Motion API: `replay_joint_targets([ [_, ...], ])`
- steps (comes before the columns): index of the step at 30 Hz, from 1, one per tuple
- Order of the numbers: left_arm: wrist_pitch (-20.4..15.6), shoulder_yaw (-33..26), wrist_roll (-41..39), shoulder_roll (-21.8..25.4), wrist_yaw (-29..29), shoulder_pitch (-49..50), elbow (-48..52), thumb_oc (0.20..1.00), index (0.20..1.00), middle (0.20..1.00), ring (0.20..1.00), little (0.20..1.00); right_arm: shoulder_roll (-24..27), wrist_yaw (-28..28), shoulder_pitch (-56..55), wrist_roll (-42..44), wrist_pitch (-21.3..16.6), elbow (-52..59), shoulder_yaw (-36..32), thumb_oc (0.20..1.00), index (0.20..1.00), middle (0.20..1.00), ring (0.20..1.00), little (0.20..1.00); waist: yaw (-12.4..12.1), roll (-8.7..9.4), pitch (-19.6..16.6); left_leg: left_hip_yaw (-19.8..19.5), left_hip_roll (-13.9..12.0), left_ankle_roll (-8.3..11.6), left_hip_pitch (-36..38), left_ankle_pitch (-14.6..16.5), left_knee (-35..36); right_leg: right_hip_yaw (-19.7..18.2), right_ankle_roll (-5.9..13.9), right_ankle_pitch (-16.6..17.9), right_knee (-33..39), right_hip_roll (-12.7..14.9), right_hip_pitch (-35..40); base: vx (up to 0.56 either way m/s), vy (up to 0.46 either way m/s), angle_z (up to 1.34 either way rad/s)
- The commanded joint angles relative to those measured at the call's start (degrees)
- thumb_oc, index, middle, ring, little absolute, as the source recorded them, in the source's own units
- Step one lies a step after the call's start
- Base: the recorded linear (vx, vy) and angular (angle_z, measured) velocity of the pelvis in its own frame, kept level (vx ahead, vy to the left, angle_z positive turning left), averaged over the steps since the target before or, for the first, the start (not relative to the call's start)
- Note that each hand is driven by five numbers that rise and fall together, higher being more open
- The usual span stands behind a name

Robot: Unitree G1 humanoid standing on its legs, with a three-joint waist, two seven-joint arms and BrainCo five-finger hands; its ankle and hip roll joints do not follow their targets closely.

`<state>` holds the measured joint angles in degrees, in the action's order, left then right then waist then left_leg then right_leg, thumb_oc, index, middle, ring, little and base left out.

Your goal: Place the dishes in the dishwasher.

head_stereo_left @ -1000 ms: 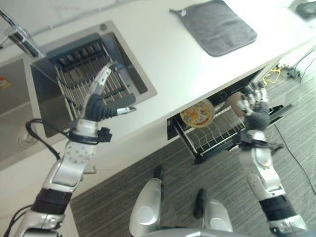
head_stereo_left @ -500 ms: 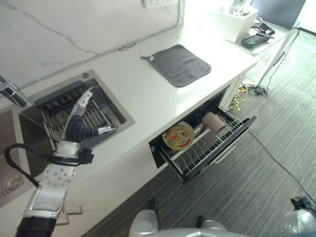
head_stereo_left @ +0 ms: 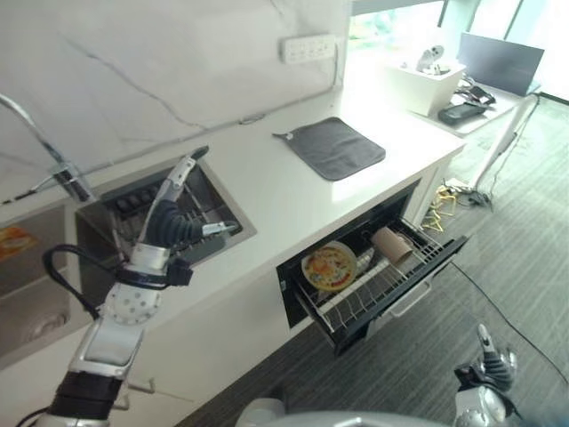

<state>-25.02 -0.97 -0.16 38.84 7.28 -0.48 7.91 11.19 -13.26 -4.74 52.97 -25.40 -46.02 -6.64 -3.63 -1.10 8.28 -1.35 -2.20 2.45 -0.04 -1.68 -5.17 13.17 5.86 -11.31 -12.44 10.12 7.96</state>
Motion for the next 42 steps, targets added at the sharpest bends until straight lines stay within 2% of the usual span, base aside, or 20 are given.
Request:
replay_joint_targets([
  [1, -3.26, -1.73, -10.06, -0.5, -9.41, -3.11, 2.03, 1.0, 1.0, 1.0, 1.0, 1.0, 1.01, 2.88, 3.14, 0.46, -1.05, 3.09, -1.61, 1.0, 1.0, 1.0, 1.0, 1.0, -0.77, -0.48, 3.13, -1.92, -2.27, -1.2, -0.5, 7.79, -7.12, -0.91, -1.72, -0.7, -8.44, -0.35, -3.74, 0.03, -0.015, 0.33],
  [2, -3.16, -0.91, -10.18, -0.97, -12.31, -3.21, 2.53, 1.0, 1.0, 1.0, 1.0, 1.0, 0.9, 3.06, 3.51, 0.52, -1.38, 2.5, -1.1, 1.0, 1.0, 1.0, 1.0, 1.0, -0.94, -0.56, 3.14, -2.24, -2.05, -1.24, -0.36, 7.84, -7.21, -0.76, -1.8, -0.97, -8.9, -0.45, -3.64, 0.03, -0.029, 0.27],
  [3, -0.69, 1.71, -14.21, -1.84, -19.67, -3.23, 3.0, 1.0, 1.0, 1.0, 1.0, 1.0, 0.85, 3.41, 4.42, 0.47, -1.42, 1.53, -0.25, 1.0, 1.0, 1.0, 1.0, 1.0, -1.31, -0.73, 2.99, -2.85, -1.7, -1.22, 0.11, 7.66, -6.86, -0.38, -1.95, -1.13, -9.06, -0.71, -3.22, 0.03, -0.027, 0.26],
  [5, 3.76, 5.12, -17.91, -2.98, -24.69, -3.15, 2.9, 1.0, 1.0, 1.0, 1.0, 1.0, 0.93, 2.78, 5.62, 0.03, -1.67, 0.7, 0.86, 1.0, 1.0, 1.0, 1.0, 1.0, -1.58, -0.93, 2.76, -3.26, -1.53, -1.2, 0.64, 7.43, -6.35, 0.06, -2.12, -1.28, -9.1, -0.95, -2.83, 0.03, -0.022, 0.27],
  [6, 4.18, 10.04, -15.04, -3.11, -28.52, -2.91, 1.63, 1.0, 1.0, 1.0, 1.0, 1.0, 1.24, 1.97, 6.88, -0.54, -1.4, 0.09, 2.14, 1.0, 1.0, 1.0, 1.0, 1.0, -1.47, -1.29, 2.61, -3.4, -1.55, -1.14, 1.22, 7.05, -5.73, 0.25, -2.31, -1.41, -9.24, -1.37, -2.65, 0.03, -0.014, 0.21],
  [7, 4.38, 11.71, -14.53, -2.92, -29.22, -2.64, 1.27, 1.0, 1.0, 1.0, 1.0, 1.0, 1.55, 1.86, 7.26, -0.25, -1.28, -0.13, 2.54, 1.0, 1.0, 1.0, 1.0, 1.0, -1.45, -1.4, 2.63, -3.37, -1.61, -1.07, 1.38, 6.95, -5.54, 0.25, -2.39, -1.51, -9.37, -1.51, -2.66, 0.01, -0.005, 0.12],
  [8, 5.74, 16.59, -12.98, -2.01, -31.33, -1.43, 0.18, 1.0, 1.0, 1.0, 1.0, 1.0, 2.31, 1.48, 8.45, 0.3, -1.27, -0.91, 3.86, 1.0, 1.0, 1.0, 1.0, 1.0, -1.34, -1.79, 2.67, -3.16, -1.79, -0.92, 1.61, 6.64, -5.12, 0.32, -2.65, -1.79, -9.62, -1.83, -2.78, 0.0, -0.001, 0.05],
  [10, 7.31, 21.21, -10.53, -0.87, -32.15, -1.11, -2.34, 1.0, 1.0, 1.0, 1.0, 1.0, 2.74, 1.55, 8.95, 0.75, -1.51, -1.62, 4.97, 1.0, 1.0, 1.0, 1.0, 1.0, -1.02, -2.05, 2.63, -2.79, -1.94, -0.86, 1.83, 6.35, -4.68, 0.46, -2.77, -1.85, -9.59, -2.07, -2.78, 0.0, -0.004, 0.06],
  [11, 8.98, 26.43, -8.17, 0.48, -31.04, -1.2, -6.4, 1.0, 1.0, 1.0, 1.0, 1.0, 3.54, 2.27, 9.82, 1.41, -1.61, -3.46, 6.02, 1.0, 1.0, 1.0, 1.0, 1.0, -0.5, -2.37, 2.59, -2.12, -2.31, -0.72, 2.2, 5.92, -3.9, 0.22, -2.85, -2.04, -9.59, -2.32, -2.94, 0.0, 0.0, 0.05],
  [14, 10.33, 31.44, -5.24, 1.45, -28.02, -1.04, -12.01, 1.0, 1.0, 1.0, 1.0, 1.0, 4.24, 2.72, 10.34, 1.86, -1.16, -4.52, 6.87, 1.0, 1.0, 1.0, 1.0, 1.0, 0.41, -2.57, 2.48, -1.24, -2.76, -0.56, 2.64, 5.28, -2.55, -0.42, -2.78, -1.97, -9.25, -2.68, -3.37, 0.0, -0.003, -0.03],
  [18, 12.17, 35.21, -2.09, 0.58, -22.93, -0.49, -19.01, 1.0, 1.0, 1.0, 1.0, 1.0, 4.94, 3.22, 10.71, 2.05, -1.29, -5.14, 7.77, 1.0, 1.0, 1.0, 1.0, 1.0, 1.04, -2.85, 2.51, -0.4, -3.26, -0.46, 2.91, 4.44, -0.9, -1.29, -2.8, -1.83, -8.81, -3.04, -4.14, -0.01, -0.009, -0.17],
  [19, 13.89, 35.86, -1.17, -0.02, -20.74, -0.23, -22.1, 1.0, 1.0, 1.0, 1.0, 1.0, 5.07, 3.58, 10.9, 2.11, -1.37, -5.54, 7.81, 1.0, 1.0, 1.0, 1.0, 1.0, 1.38, -2.85, 2.6, -0.27, -3.38, -0.4, 2.9, 4.33, -0.76, -1.63, -2.8, -1.91, -8.95, -3.15, -4.46, -0.01, -0.003, -0.06],
  [22, 18.88, 36.29, -0.18, -2.85, -15.09, 0.74, -31.5, 1.0, 1.0, 1.0, 1.0, 1.0, 5.37, 4.16, 10.9, 2.01, -1.53, -5.55, 7.98, 1.0, 1.0, 1.0, 1.0, 1.0, 1.72, -2.92, 2.83, -0.12, -3.56, -0.34, 2.82, 4.11, -0.63, -2.08, -2.85, -2.1, -9.49, -3.19, -5.09, 0.0, -0.003, -0.17],
  [25, 21.9, 29.81, -3.94, -10.29, -6.48, 3.59, -53.98, 1.0, 1.0, 1.0, 1.0, 1.0, 5.02, 3.85, 10.78, 0.99, -1.15, -4.5, 8.07, 1.0, 1.0, 1.0, 1.0, 1.0, 1.31, -2.59, 2.95, -1.39, -3.16, -0.23, 3.36, 3.17, 1.37, -2.1, -2.8, -2.04, -8.64, -2.98, -4.77, 0.03, 0.004, -0.08],
  [28, 25.1, 23.87, -5.48, -13.95, -4.24, 4.17, -64.19, 1.0, 1.0, 1.0, 1.0, 1.0, 4.46, 3.27, 10.32, 0.74, -0.93, -3.09, 7.61, 1.0, 1.0, 1.0, 1.0, 1.0, 0.86, -2.66, 2.97, -2.55, -3.1, -0.1, 2.89, 1.95, 2.87, -1.41, -2.75, -1.24, -7.53, -2.88, -4.94, 0.01, 0.006, 0.03],
  [30, 25.98, 19.79, -7.8, -16.4, -3.38, 4.37, -70.8, 1.0, 1.0, 1.0, 1.0, 1.0, 4.19, 3.73, 10.37, 1.12, -1.22, -2.98, 7.05, 1.0, 1.0, 1.0, 1.0, 1.0, 0.16, -2.66, 3.38, -3.48, -2.92, -0.07, 2.24, 1.42, 3.15, -0.8, -2.87, -1.19, -7.67, -2.57, -5.36, 0.02, 0.025, 0.19],
  [36, 28.0, 14.91, -15.1, -19.03, -2.47, 5.03, -75.52, 1.0, 1.0, 1.0, 1.0, 1.0, 3.8, 4.85, 10.59, 1.49, -1.13, -1.4, 7.18, 1.0, 1.0, 1.0, 1.0, 1.0, -0.77, -2.79, 5.15, -5.36, -2.36, -0.03, -0.05, 2.36, -0.23, -0.18, -3.41, -2.28, -11.25, -1.5, -7.28, 0.02, 0.057, 0.08],
  [42, 26.18, 13.16, -16.31, -19.75, -2.07, 5.73, -76.66, 1.0, 1.0, 1.0, 1.0, 1.0, 4.03, 6.96, 12.67, 4.85, -0.78, -0.21, 7.91, 1.0, 1.0, 1.0, 1.0, 1.0, -2.65, -3.0, 7.94, -5.89, -1.29, 0.04, -5.15, 4.23, -7.85, 1.13, -4.34, -4.6, -19.43, 0.26, -11.12, 0.01, 0.046, 0.1],
])
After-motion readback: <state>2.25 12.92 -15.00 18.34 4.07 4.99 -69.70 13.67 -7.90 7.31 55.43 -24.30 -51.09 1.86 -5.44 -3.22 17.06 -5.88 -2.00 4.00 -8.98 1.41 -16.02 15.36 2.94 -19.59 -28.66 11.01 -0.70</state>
